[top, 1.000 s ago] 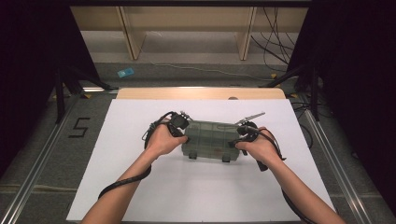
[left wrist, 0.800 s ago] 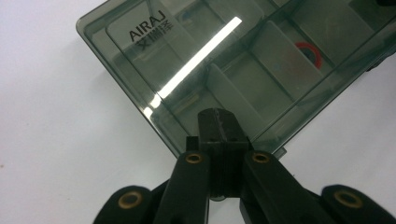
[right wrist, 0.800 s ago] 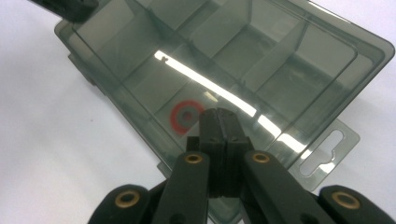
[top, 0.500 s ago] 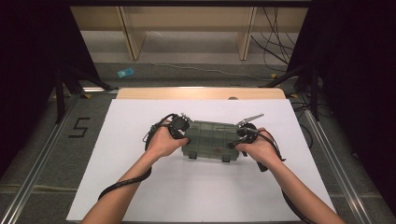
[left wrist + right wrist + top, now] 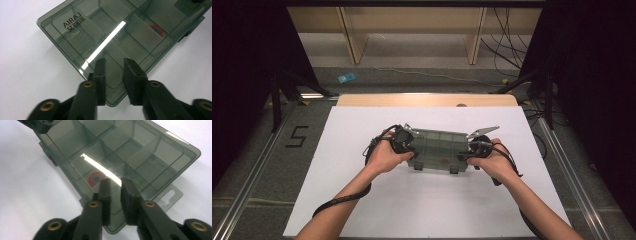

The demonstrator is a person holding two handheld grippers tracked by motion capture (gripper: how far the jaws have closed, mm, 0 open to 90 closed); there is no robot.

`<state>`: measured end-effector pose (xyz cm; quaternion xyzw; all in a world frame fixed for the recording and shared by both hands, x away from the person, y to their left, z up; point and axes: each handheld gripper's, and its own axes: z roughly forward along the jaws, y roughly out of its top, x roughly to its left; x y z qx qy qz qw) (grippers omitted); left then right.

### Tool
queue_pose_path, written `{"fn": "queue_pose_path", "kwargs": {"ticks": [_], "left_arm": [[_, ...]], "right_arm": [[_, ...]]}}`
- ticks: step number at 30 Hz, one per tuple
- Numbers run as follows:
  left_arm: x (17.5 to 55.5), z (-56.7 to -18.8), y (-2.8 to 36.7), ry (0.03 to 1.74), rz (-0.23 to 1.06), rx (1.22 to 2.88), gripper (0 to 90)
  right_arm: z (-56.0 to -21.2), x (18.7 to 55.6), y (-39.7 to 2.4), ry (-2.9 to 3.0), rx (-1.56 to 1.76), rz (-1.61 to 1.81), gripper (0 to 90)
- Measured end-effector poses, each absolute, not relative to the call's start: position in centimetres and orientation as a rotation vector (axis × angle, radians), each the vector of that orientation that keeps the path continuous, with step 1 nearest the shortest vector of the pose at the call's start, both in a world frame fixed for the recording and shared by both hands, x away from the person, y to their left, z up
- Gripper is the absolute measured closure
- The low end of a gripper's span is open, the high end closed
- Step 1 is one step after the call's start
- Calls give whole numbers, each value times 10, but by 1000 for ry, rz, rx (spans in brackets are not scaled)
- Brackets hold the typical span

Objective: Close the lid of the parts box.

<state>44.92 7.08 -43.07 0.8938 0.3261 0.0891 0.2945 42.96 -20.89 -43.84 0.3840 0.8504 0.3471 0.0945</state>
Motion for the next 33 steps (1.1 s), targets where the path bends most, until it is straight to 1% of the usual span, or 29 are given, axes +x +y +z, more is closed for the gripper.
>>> {"fn": "queue_pose_path", "kwargs": {"ticks": [1,3,6,10,12,14,17,22,25,26,30,33], "left_arm": [[448,-431,72,848,254,2388,639],[447,-431,75,834,241,2386,584],[444,-428,79,815,233,2345,514],[439,-423,82,798,275,2275,412],[437,-422,84,788,281,2248,360],[434,-420,86,770,270,2208,336],[431,-419,89,750,243,2161,273],[423,-417,95,746,295,2082,169],[419,-416,99,748,310,2040,134],[417,-416,100,762,323,2036,97],[412,-417,105,779,378,2006,40],[408,-418,109,786,419,2013,0]], "right_arm": [[-438,428,-210,2529,1136,1018,740],[-438,426,-212,2538,1107,1025,692],[-438,424,-213,2513,1083,1067,606],[-437,420,-215,2488,1041,1113,515],[-437,419,-217,2472,1005,1136,482],[-438,417,-218,2456,989,1157,457],[-439,413,-221,2423,953,1194,422],[-438,408,-225,2389,923,1247,315],[-438,404,-228,2367,927,1279,253],[-438,403,-228,2363,925,1286,236],[-438,399,-231,2338,915,1298,194],[-437,396,-233,2318,909,1309,177]]}}
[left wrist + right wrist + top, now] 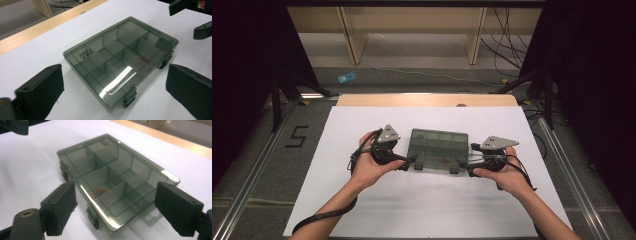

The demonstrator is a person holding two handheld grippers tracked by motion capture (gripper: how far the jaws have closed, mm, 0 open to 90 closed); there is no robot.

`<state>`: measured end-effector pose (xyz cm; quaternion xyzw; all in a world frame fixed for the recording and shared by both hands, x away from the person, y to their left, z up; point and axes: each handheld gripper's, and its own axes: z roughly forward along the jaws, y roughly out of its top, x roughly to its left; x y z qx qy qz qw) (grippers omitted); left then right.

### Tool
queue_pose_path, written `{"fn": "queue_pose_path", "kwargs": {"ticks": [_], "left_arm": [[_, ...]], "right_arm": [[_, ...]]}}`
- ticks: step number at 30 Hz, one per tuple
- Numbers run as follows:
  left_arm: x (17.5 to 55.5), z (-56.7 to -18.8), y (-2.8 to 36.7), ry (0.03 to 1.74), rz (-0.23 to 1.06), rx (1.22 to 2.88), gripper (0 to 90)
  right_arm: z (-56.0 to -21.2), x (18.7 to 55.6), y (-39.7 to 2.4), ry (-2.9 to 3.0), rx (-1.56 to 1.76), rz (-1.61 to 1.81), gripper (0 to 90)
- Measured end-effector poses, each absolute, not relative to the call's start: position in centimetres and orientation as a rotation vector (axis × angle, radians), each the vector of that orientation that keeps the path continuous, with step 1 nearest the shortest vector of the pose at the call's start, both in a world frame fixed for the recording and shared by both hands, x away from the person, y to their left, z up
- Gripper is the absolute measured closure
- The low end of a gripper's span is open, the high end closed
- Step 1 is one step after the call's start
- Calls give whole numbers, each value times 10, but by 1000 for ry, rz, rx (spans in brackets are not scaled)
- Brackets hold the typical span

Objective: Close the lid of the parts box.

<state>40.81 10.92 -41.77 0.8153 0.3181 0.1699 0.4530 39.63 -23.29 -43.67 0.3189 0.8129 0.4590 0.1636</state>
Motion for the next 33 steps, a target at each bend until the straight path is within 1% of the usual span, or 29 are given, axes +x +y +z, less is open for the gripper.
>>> {"fn": "queue_pose_path", "kwargs": {"ticks": [1,4,7,8,13,17,33], "left_arm": [[407,-419,109,796,409,1989,0],[402,-420,112,811,439,1975,0],[398,-420,115,793,450,1981,0],[397,-421,115,798,461,1954,0],[389,-420,118,784,461,1927,0],[384,-421,121,769,446,1921,0],[361,-421,143,782,471,1889,0]], "right_arm": [[-436,396,-234,2313,902,1319,172],[-435,393,-236,2294,901,1329,168],[-435,391,-238,2283,895,1341,165],[-436,390,-238,2281,898,1355,164],[-435,386,-241,2264,888,1372,163],[-434,382,-244,2246,889,1375,163],[-433,365,-253,2209,882,1394,163]]}}
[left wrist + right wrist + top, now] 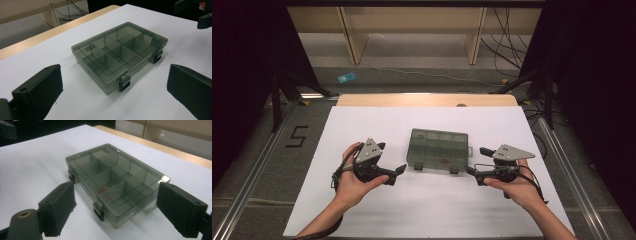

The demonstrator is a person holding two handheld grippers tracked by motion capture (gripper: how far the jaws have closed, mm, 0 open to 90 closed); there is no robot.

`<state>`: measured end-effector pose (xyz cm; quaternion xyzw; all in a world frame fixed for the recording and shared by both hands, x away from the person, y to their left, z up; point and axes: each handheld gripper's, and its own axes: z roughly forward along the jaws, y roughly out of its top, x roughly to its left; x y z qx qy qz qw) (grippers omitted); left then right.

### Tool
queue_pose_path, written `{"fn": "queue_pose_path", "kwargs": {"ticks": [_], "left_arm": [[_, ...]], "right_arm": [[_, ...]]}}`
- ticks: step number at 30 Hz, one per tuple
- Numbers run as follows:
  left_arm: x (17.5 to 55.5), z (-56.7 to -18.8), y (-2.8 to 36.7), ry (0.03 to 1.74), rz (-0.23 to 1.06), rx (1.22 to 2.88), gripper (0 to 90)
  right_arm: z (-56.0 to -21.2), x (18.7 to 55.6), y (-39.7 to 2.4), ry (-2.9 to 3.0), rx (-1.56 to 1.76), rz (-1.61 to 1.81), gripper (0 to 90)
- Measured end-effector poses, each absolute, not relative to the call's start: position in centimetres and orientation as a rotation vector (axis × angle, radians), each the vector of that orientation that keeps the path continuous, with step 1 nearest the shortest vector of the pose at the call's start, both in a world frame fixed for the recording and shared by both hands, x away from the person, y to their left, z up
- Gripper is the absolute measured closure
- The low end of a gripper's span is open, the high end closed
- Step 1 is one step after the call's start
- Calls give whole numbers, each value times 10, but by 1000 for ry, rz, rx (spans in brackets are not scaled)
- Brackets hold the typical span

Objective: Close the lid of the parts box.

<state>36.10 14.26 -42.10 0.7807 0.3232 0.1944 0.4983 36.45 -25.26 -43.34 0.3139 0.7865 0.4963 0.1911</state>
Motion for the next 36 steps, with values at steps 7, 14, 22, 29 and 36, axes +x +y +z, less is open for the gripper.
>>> {"fn": "queue_pose_path", "kwargs": {"ticks": [7,14,22,29,36], "left_arm": [[352,-421,153,790,479,1868,6],[345,-421,162,802,478,1848,10],[335,-424,172,812,476,1840,18],[331,-427,179,803,462,1826,32],[330,-430,185,800,460,1819,32]], "right_arm": [[-434,356,-254,2203,877,1420,163],[-434,349,-256,2201,877,1433,164],[-433,341,-260,2195,883,1435,165],[-434,335,-264,2176,890,1451,165],[-433,331,-268,2183,908,1449,165]]}}
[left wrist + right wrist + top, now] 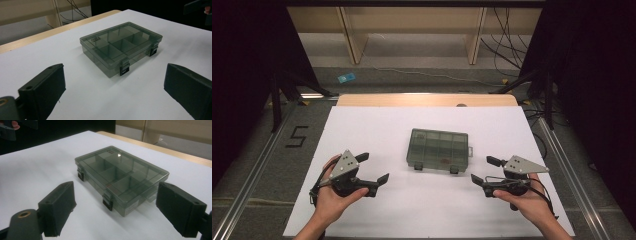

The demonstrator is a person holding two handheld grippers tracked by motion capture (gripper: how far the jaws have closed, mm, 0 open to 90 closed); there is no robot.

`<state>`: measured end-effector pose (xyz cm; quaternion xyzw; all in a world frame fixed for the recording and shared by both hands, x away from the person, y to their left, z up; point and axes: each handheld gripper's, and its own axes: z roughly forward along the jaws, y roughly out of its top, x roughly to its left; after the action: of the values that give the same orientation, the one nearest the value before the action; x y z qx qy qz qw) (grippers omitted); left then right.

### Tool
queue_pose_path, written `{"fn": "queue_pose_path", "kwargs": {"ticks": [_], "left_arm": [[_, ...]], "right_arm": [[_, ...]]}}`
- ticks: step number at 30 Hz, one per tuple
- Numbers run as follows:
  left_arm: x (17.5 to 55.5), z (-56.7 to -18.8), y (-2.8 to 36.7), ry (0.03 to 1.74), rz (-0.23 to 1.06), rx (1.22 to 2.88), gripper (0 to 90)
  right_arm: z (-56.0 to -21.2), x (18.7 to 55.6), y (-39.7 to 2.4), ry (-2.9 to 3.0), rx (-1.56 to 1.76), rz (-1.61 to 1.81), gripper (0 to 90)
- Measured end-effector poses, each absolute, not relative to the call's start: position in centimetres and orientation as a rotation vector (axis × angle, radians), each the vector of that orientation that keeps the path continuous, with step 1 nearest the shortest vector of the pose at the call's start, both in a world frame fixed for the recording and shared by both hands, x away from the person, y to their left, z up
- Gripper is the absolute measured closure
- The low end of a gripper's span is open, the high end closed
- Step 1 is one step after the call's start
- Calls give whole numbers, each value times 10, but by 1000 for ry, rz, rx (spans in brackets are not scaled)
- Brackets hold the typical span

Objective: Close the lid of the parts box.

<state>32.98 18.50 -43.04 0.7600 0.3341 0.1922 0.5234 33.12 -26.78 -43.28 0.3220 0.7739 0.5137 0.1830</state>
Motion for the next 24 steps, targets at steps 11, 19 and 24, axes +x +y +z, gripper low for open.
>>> {"fn": "queue_pose_path", "kwargs": {"ticks": [11,19,24], "left_arm": [[332,-435,180,795,461,1833,36],[334,-436,182,817,462,1808,36],[334,-436,183,812,475,1809,37]], "right_arm": [[-438,333,-268,2144,898,1486,167],[-437,332,-270,2121,885,1473,166],[-436,330,-270,2146,894,1476,166]]}}
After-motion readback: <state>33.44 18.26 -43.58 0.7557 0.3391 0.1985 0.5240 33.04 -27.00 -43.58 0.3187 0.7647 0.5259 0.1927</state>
